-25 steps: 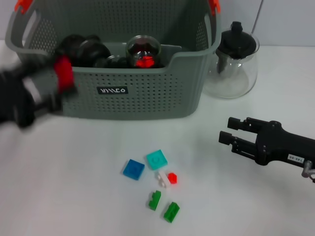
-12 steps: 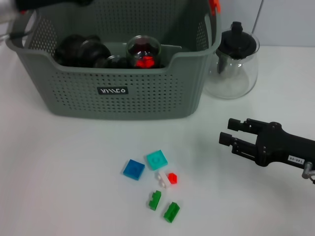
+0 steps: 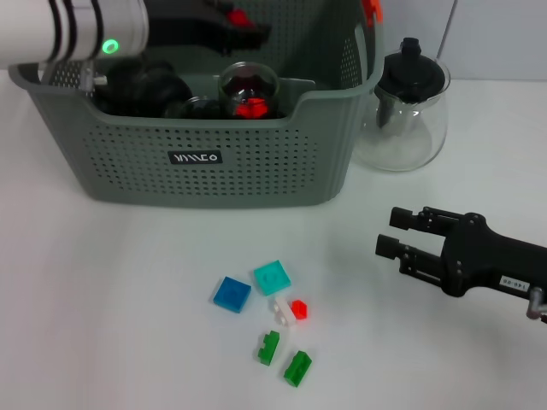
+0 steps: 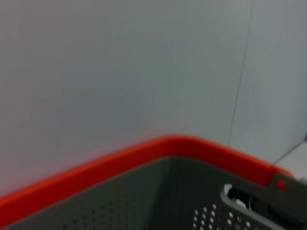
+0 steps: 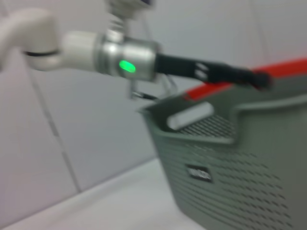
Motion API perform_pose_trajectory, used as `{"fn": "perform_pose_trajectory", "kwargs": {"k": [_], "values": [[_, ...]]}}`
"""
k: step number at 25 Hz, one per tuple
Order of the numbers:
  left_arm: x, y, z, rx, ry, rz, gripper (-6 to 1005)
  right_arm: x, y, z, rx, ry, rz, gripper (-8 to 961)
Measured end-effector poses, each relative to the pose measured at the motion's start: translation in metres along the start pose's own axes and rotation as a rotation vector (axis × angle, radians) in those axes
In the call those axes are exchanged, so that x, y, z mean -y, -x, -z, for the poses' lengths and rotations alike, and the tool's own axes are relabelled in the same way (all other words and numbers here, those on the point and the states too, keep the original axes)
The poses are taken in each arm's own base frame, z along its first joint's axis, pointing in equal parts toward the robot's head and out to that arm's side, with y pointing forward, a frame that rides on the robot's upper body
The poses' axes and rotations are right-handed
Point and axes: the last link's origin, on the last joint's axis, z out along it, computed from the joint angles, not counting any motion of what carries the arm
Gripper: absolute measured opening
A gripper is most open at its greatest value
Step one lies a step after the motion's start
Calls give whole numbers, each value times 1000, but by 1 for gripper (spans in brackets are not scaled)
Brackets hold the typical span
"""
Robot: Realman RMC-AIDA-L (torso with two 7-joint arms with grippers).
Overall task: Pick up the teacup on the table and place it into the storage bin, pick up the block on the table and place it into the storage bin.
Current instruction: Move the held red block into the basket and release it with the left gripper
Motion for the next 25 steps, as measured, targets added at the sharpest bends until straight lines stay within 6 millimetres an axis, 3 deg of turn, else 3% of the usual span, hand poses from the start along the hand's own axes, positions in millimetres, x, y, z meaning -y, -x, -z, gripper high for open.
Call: {"fn": "perform_pose_trajectory", "kwargs": {"k": [4, 8, 15, 25], "values": [[-5, 1, -5, 7, 3, -3, 729, -20, 5, 7, 97, 95, 110, 558], [-4, -5, -1, -30, 5, 19, 733, -27, 6, 15, 150, 108, 144, 557], [1, -15, 24, -196, 45, 115, 740, -28, 3, 26, 172, 83, 139, 556], [3, -10, 19, -154, 48, 148, 750, -28, 4, 23, 165, 89, 134, 557]]}}
